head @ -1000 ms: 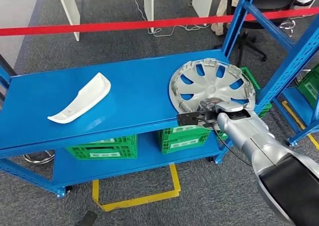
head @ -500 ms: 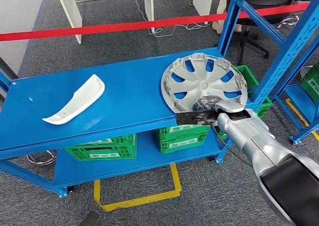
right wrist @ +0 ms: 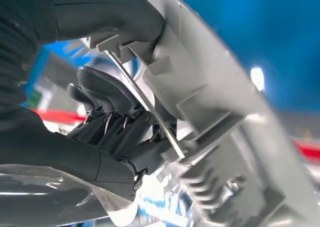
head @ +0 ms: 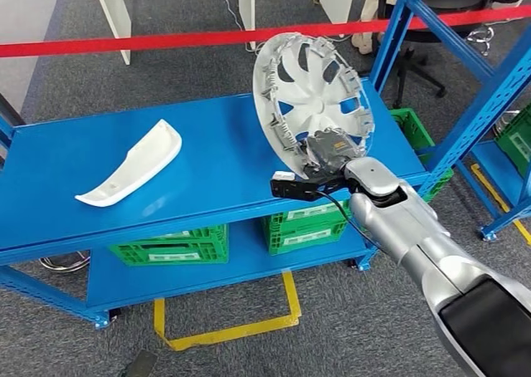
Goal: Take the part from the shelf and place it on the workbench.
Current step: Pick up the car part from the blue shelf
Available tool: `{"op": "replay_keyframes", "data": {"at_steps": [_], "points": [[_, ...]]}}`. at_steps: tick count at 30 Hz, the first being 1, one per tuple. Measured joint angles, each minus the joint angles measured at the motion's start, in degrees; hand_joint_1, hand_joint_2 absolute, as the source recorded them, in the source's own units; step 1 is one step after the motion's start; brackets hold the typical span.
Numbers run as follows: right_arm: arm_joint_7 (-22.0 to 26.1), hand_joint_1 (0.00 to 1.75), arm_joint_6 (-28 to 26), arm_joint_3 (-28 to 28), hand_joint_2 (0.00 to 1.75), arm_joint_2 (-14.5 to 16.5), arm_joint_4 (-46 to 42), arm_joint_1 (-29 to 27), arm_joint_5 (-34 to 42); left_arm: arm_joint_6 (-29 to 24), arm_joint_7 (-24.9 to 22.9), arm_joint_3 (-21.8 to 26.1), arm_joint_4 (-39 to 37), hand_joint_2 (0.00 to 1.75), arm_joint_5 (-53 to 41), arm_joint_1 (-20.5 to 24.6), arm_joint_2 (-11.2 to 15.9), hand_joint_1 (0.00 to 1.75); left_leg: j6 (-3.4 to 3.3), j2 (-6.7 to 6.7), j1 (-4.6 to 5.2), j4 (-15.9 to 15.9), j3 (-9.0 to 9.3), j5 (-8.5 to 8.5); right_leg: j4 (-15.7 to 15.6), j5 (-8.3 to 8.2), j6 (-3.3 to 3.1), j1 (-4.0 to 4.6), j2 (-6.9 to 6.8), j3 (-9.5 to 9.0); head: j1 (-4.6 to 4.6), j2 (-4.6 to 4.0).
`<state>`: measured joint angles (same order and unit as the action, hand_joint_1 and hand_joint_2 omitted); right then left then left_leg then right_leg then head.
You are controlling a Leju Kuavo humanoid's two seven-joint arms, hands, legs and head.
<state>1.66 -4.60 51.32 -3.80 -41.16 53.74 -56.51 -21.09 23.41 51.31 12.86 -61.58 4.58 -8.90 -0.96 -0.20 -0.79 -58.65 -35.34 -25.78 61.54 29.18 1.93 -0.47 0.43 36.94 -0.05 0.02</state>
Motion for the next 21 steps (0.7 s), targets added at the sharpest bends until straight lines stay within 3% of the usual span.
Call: {"op": "replay_keyframes", "data": {"at_steps": [2,4,5,6,8,9,10,14,16,18,19,20,21], "points": [[-0.5,1.75,-2.4,-0.08,1.75,-0.84,-3.71,-1.08,-1.48,-0.47,0.0,0.04,0.01,1.75,-0.12,0.12,-0.08,0.0,-0.43,0.04,0.03,0.04,0.01,-0.03,7.32,3.37,0.18,-0.05,-0.04,3.49,0.08,0.0],[-0.79,1.75,-4.81,-0.19,1.75,-1.59,-6.83,-2.42,-2.74,-0.72,0.0,0.05,0.01,1.75,-0.35,0.12,-0.22,0.0,-0.57,0.03,0.08,0.01,0.08,-0.12,12.96,4.61,0.31,-0.07,-0.04,6.42,0.07,0.0],[-0.88,1.75,-5.82,-0.31,1.75,-1.92,-8.26,-2.96,-3.27,-0.82,0.0,0.05,0.01,1.75,-0.45,0.12,-0.28,0.0,-0.59,-0.01,0.08,-0.02,0.15,-0.19,12.82,3.6,0.31,-0.08,-0.05,6.6,0.09,0.0],[-0.94,1.75,-6.71,-0.49,1.75,-2.23,-9.61,-3.32,-3.79,-0.92,0.0,0.07,0.01,1.75,-0.53,0.13,-0.33,0.0,-0.56,-0.07,0.08,-0.06,0.26,-0.28,10.37,1.63,0.26,-0.11,-0.08,5.66,0.08,0.0],[-1.1,1.75,-8.61,-0.95,1.75,-2.85,-12.18,-3.72,-5.03,-1.13,0.0,0.09,0.01,1.75,-0.6,0.23,-0.45,0.0,-0.27,-0.2,0.19,-0.26,0.46,-0.62,2.61,-2.26,0.08,-0.06,-0.2,2.07,0.08,0.0],[-1.19,1.75,-9.69,-1.17,1.75,-3.11,-13.41,-3.93,-5.69,-1.22,-0.01,0.1,0.01,1.75,-0.63,0.3,-0.5,0.0,-0.04,-0.26,0.28,-0.41,0.42,-0.74,-0.39,-3.04,-0.08,-0.01,-0.24,0.52,0.06,0.0],[-1.28,1.75,-10.78,-1.36,1.75,-3.36,-14.57,-4.26,-6.29,-1.31,-0.01,0.1,0.01,1.75,-0.66,0.35,-0.58,0.0,0.22,-0.3,0.37,-0.54,0.33,-0.79,-2.02,-3.14,-0.25,0.07,-0.23,-0.4,0.01,0.0],[-1.55,1.75,-16.05,-2.85,1.75,-4.47,-19.23,-6.95,-8.77,-1.57,-0.28,0.09,0.0,1.75,-1.13,0.42,-0.81,0.0,1.34,-0.27,0.28,-1.39,-0.13,-1.52,-2.79,-2.74,-1.26,-0.01,-0.19,-1.02,-0.05,0.0],[-1.61,1.75,-19.31,-4.03,1.75,-4.75,-21.54,-8.63,-10.39,-1.67,-0.57,0.09,0.01,1.75,-1.46,0.51,-0.8,0.0,1.96,-0.12,0.15,-5.84,-2.06,-4.18,-2.99,-2.78,-1.77,-0.22,-0.24,-1.26,-0.23,0.0],[-1.73,1.75,-21.94,-5.23,1.75,-4.84,-23.47,-10.29,-11.55,-1.72,-0.8,0.09,0.01,1.75,-1.67,0.57,-0.82,0.0,2.32,-0.07,0.06,-13.26,-5.43,-7.29,-2.98,-2.71,-2.0,-0.2,-0.27,-1.36,-0.32,0.0],[-1.83,1.75,-22.69,-5.79,1.75,-4.86,-24.24,-10.99,-11.87,-1.73,-0.87,0.09,0.01,1.75,-1.72,0.56,-0.83,0.0,2.4,-0.06,0.04,-15.75,-6.61,-7.83,-2.97,-2.67,-2.04,-0.19,-0.27,-1.43,-0.31,0.0],[-1.95,1.75,-23.16,-6.32,1.75,-4.9,-24.93,-11.57,-12.04,-1.74,-0.89,0.09,0.01,1.75,-1.74,0.55,-0.84,0.0,2.4,-0.06,0.03,-16.24,-6.88,-7.27,-2.97,-2.64,-2.06,-0.19,-0.25,-1.53,-0.31,0.0],[-2.04,1.75,-23.58,-6.85,1.75,-4.94,-25.58,-12.09,-12.17,-1.75,-0.91,0.09,0.0,1.75,-1.78,0.56,-0.85,0.0,2.31,-0.06,0.02,-14.48,-6.1,-5.69,-2.97,-2.6,-2.04,-0.19,-0.2,-1.65,-0.32,0.0]]}}
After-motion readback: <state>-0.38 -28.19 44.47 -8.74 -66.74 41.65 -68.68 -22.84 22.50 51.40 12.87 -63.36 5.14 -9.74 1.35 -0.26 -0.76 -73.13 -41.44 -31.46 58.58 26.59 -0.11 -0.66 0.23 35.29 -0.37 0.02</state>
